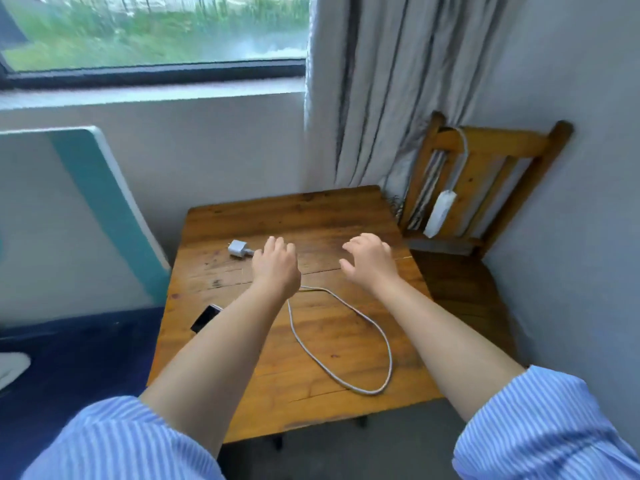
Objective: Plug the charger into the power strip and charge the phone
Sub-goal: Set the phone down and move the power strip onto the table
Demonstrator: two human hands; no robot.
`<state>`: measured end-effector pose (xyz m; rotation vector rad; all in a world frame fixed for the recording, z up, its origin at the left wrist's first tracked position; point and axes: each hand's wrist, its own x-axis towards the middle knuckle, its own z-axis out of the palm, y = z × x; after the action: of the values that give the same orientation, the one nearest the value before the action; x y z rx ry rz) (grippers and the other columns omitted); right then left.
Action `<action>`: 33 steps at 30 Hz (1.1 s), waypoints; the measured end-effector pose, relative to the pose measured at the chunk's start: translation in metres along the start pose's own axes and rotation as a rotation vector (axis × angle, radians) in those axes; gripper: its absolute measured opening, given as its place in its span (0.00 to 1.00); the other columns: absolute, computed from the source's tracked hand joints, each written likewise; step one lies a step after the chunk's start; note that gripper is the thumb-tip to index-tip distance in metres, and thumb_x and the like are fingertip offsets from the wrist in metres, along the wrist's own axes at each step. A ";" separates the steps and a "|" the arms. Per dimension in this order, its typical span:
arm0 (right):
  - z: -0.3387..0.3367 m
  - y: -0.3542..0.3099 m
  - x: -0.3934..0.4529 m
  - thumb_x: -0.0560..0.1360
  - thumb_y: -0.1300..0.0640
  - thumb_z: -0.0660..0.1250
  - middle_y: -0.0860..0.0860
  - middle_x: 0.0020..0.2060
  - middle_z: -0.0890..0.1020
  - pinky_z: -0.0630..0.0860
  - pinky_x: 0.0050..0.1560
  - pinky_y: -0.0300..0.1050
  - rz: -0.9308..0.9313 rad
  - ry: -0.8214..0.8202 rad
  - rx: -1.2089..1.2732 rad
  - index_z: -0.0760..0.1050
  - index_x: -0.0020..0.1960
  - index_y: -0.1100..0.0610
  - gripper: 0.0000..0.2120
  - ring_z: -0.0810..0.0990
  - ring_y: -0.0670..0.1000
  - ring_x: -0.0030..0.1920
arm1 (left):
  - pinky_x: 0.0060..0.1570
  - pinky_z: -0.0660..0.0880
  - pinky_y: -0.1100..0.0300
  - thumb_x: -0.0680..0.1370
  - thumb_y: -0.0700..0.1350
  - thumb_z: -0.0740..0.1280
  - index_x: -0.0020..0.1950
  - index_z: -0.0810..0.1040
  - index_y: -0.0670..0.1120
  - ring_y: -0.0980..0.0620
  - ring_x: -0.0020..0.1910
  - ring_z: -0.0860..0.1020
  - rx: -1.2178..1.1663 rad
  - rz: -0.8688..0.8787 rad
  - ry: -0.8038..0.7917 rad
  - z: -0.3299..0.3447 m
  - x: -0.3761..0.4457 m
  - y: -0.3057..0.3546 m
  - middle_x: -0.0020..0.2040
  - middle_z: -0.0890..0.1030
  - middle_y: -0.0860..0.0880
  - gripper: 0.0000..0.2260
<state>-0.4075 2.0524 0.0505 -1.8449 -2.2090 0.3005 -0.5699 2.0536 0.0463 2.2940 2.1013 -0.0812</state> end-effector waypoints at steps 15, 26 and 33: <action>-0.154 0.288 -0.101 0.75 0.58 0.60 0.60 0.60 0.78 0.70 0.62 0.54 0.179 0.178 -0.035 0.73 0.59 0.62 0.14 0.70 0.60 0.63 | 0.60 0.69 0.48 0.76 0.44 0.60 0.60 0.69 0.41 0.42 0.65 0.66 -0.126 0.175 0.124 -0.044 0.016 0.311 0.62 0.72 0.41 0.14; -0.178 0.393 -0.040 0.76 0.57 0.60 0.60 0.58 0.78 0.70 0.60 0.51 0.185 0.096 -0.049 0.73 0.59 0.61 0.14 0.72 0.60 0.61 | 0.58 0.71 0.49 0.77 0.44 0.61 0.62 0.68 0.43 0.42 0.64 0.68 -0.170 0.072 -0.006 -0.028 0.108 0.381 0.63 0.73 0.42 0.15; -0.183 0.429 0.076 0.76 0.56 0.58 0.59 0.59 0.78 0.70 0.60 0.54 0.159 -0.005 -0.077 0.72 0.60 0.61 0.15 0.71 0.60 0.62 | 0.52 0.73 0.50 0.77 0.44 0.59 0.62 0.67 0.43 0.42 0.60 0.71 -0.200 0.015 -0.117 -0.027 0.221 0.394 0.60 0.75 0.42 0.14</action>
<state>0.0387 2.2034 0.0945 -2.0670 -2.1092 0.2533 -0.1580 2.2405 0.0554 2.1362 1.9397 -0.0038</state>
